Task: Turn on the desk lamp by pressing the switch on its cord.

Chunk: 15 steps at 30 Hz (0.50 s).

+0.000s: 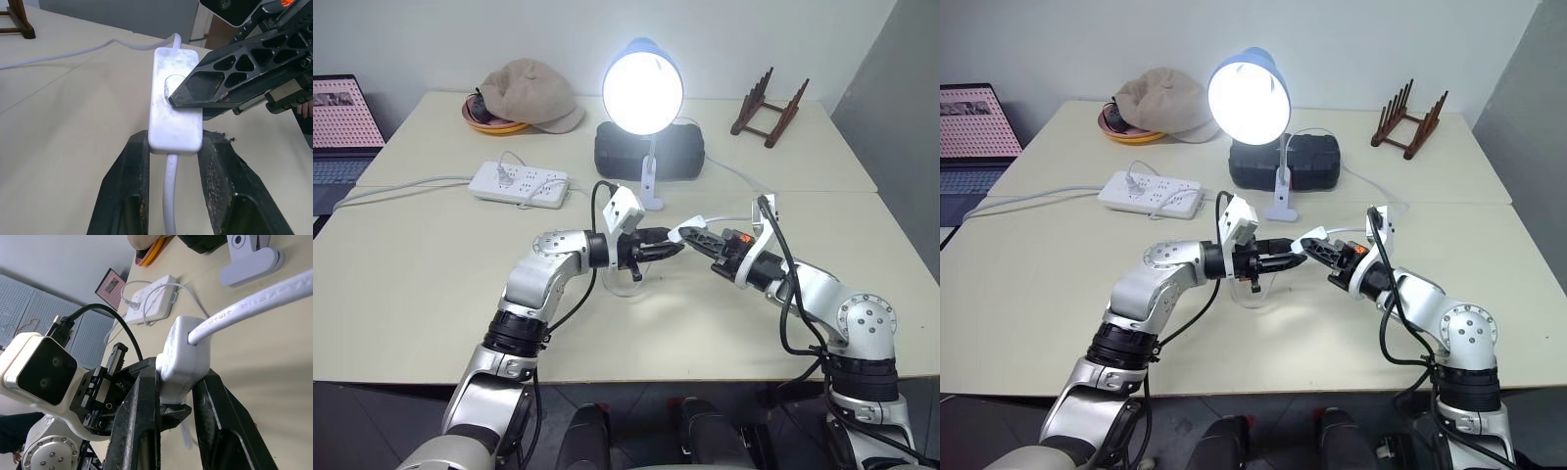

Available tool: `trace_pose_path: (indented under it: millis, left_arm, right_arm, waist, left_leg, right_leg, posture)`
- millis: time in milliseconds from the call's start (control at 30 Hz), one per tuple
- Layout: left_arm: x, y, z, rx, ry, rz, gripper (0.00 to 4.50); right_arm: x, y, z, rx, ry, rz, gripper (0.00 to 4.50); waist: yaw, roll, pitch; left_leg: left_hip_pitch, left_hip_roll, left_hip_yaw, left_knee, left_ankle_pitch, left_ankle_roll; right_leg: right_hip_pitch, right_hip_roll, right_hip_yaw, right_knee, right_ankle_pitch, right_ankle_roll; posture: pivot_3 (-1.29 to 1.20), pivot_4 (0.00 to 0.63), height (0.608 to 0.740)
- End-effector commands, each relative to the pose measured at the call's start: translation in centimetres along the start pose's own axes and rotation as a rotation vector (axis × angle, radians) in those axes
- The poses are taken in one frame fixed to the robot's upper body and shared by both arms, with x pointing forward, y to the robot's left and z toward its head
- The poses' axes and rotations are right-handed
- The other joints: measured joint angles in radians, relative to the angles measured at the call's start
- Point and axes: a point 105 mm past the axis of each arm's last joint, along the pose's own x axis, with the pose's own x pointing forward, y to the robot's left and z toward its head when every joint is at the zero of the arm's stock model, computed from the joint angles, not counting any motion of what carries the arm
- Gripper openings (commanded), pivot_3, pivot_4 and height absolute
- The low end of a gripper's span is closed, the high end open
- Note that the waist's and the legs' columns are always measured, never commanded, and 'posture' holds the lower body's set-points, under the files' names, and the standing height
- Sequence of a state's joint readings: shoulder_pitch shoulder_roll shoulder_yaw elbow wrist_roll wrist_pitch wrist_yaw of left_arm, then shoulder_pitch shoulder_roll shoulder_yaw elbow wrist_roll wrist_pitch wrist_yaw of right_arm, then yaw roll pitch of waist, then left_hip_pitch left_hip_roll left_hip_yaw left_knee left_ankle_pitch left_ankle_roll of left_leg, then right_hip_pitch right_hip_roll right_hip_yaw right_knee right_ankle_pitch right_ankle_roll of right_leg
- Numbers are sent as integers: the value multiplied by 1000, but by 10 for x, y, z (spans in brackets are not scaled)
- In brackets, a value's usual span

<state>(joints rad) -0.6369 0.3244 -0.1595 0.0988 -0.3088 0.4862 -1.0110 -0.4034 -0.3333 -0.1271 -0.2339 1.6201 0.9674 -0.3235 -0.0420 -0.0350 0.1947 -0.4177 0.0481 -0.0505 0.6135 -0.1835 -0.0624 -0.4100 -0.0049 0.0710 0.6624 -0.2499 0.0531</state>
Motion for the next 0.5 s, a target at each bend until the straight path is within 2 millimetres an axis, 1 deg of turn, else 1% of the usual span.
trace_pose_path:
  millis: [33,233,300,333,367,433,467,500]
  left_arm:
    - [2,-1,16,56,-45,-12,1069]
    - [1,0,15,64,-37,-12,1069]
    - [1,1,14,74,-27,-9,1069]
    - [1,2,13,81,-18,-4,1069]
    - [1,3,11,89,-8,1,1069]
    - [2,6,8,97,12,17,1069]
    - [2,8,5,102,27,22,1069]
    - [2,10,1,107,47,29,1069]
  right_arm:
    - [-1,2,5,-55,-14,-14,528]
    - [-1,5,8,-92,-22,-7,528]
    - [-3,4,9,-96,-29,-7,1228]
    - [-5,3,10,-100,-32,-10,1363]
    - [-7,2,11,-100,-36,-11,1699]
    - [-13,2,12,-107,-40,-9,2118]
    - [-19,1,12,-125,-37,-14,2364]
    - [-27,2,10,-192,-18,-19,2609]
  waist:
    - [0,0,0]
    - [0,0,0]
    - [0,0,0]
    - [0,0,0]
    - [0,0,0]
    - [1,0,0]
    - [1,0,0]
    - [2,0,0]
  left_leg:
    - [0,0,0,0,0,0]
    - [0,0,0,0,0,0]
    - [0,0,0,0,0,0]
    - [0,0,0,0,0,0]
    - [0,0,0,0,0,0]
    - [0,0,0,0,0,0]
    - [0,0,0,0,0,0]
    - [-1,0,0,0,0,0]
  right_leg:
    - [0,0,0,0,0,0]
    - [0,0,0,0,0,0]
    - [0,0,0,0,0,0]
    - [0,0,0,0,0,0]
    - [0,0,0,0,0,0]
    - [0,0,0,0,0,0]
    - [0,0,0,-1,0,0]
    - [0,0,0,-1,0,0]
  posture:
    - [0,150,740]
    - [0,150,740]
    - [0,150,740]
    - [0,150,740]
    - [0,150,740]
    - [0,150,740]
    - [0,150,740]
    - [0,150,740]
